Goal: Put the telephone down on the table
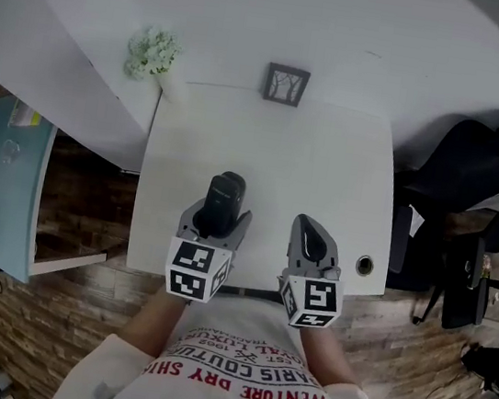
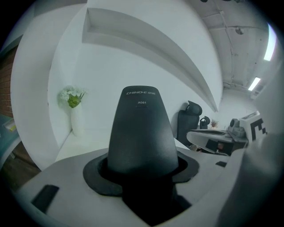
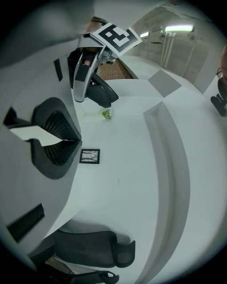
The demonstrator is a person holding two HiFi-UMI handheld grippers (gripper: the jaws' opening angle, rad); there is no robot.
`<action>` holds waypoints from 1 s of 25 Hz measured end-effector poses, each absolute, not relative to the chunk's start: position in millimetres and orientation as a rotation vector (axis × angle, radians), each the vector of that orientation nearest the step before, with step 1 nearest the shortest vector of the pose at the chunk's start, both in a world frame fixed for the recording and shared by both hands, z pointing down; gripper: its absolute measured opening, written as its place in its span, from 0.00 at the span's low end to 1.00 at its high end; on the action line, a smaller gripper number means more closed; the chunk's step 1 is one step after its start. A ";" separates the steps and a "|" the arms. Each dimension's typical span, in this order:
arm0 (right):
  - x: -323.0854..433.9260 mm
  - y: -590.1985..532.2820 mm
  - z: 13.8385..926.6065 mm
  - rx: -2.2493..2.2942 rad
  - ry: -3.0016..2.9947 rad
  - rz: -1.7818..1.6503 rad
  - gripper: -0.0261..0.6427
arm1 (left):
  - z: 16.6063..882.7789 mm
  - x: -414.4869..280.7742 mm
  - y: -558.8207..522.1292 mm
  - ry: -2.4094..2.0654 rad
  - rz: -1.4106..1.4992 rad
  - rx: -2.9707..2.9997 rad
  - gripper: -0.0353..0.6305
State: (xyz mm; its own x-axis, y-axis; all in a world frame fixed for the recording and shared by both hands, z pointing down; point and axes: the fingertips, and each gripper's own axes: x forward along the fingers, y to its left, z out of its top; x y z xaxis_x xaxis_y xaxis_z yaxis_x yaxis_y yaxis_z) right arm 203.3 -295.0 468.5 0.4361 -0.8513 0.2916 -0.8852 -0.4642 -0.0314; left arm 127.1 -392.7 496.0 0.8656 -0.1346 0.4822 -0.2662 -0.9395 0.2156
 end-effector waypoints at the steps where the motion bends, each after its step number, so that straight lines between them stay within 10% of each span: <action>1: 206.9 -297.2 474.2 2.546 -1.550 0.423 0.08 | 503.0 129.6 -395.1 -0.310 0.705 2.753 0.48; 25: 298.8 -322.8 591.2 2.386 -1.595 0.838 0.08 | 672.9 220.7 -424.6 -0.386 1.219 2.435 0.48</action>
